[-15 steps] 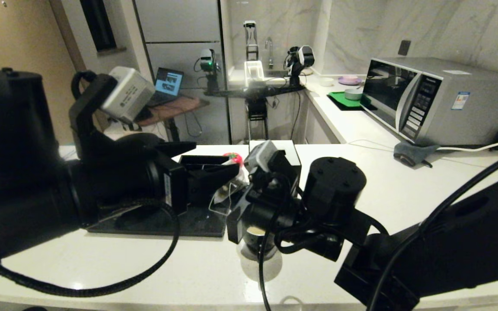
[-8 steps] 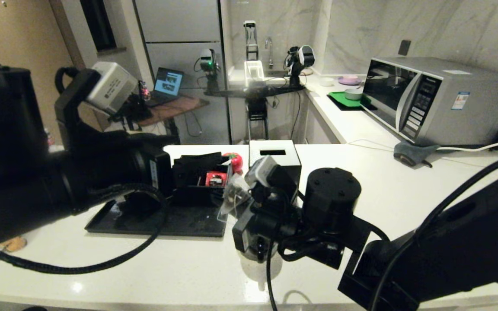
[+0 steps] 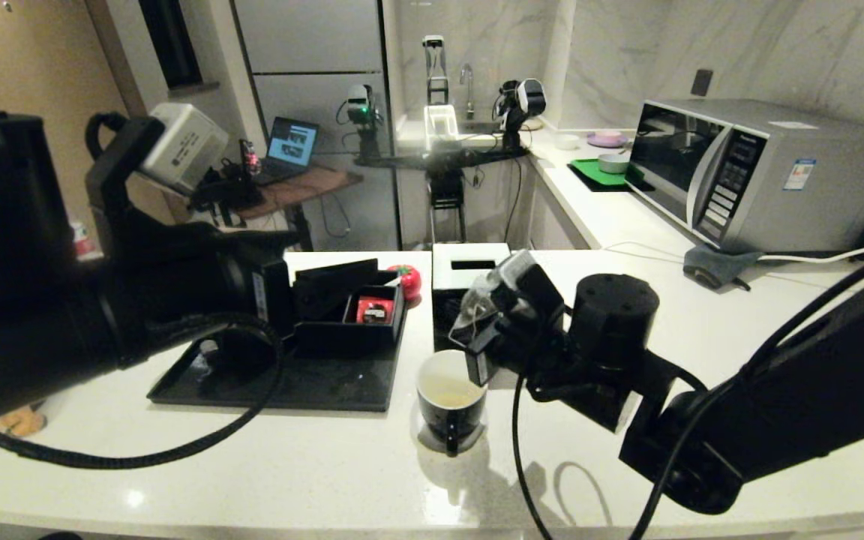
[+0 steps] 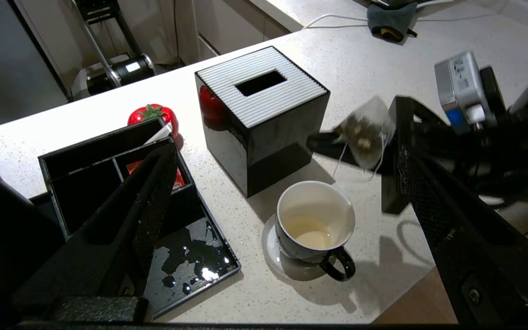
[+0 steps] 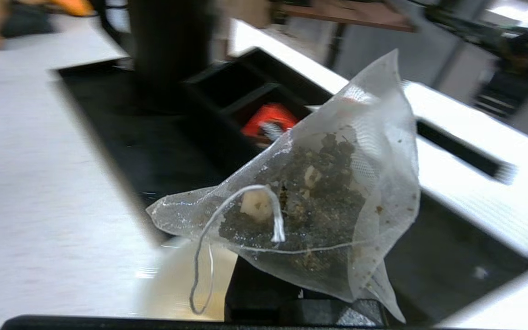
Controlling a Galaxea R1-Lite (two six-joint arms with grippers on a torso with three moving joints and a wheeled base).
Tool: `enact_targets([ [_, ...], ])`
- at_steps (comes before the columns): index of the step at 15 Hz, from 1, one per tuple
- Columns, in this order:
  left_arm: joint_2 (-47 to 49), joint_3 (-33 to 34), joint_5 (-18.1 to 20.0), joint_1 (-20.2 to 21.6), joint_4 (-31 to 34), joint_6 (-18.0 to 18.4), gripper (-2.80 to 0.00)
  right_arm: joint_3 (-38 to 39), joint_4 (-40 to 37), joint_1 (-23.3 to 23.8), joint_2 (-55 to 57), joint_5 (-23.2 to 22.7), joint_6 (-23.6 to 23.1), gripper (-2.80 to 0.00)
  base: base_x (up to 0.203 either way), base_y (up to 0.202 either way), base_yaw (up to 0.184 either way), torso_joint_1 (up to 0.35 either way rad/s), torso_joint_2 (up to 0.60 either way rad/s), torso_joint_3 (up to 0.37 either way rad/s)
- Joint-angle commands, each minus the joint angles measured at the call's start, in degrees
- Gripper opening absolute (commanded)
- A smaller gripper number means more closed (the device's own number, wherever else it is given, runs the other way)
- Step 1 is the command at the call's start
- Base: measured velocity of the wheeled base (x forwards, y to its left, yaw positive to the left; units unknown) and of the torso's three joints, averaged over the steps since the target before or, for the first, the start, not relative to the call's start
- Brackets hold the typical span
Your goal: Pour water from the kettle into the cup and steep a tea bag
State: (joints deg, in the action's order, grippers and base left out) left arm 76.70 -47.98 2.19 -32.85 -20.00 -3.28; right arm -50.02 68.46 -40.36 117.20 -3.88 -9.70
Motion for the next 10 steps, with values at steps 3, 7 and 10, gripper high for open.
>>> enact_targets([
  [3,-0.33,-0.09,-0.08,0.42,-0.12,-0.76,0.0,1.62,0.53,4.39,-1.38,0.81,-3.38,-2.8,0.0,0.0,0.0,0.0,0.0,0.0],
  [7,-0.41,-0.01,-0.01,0.51,-0.12,-0.85,0.0,1.94,0.53,7.94,-1.65,7.36,-6.65,-2.8,0.0,0.0,0.0,0.0,0.0,0.0],
  [10,-0.77,-0.01,0.0,0.86,-0.12,-0.85,0.0,2.5,0.64,12.79,-2.85,11.85,-8.17,-2.8,0.0,0.0,0.0,0.0,0.0,0.0],
])
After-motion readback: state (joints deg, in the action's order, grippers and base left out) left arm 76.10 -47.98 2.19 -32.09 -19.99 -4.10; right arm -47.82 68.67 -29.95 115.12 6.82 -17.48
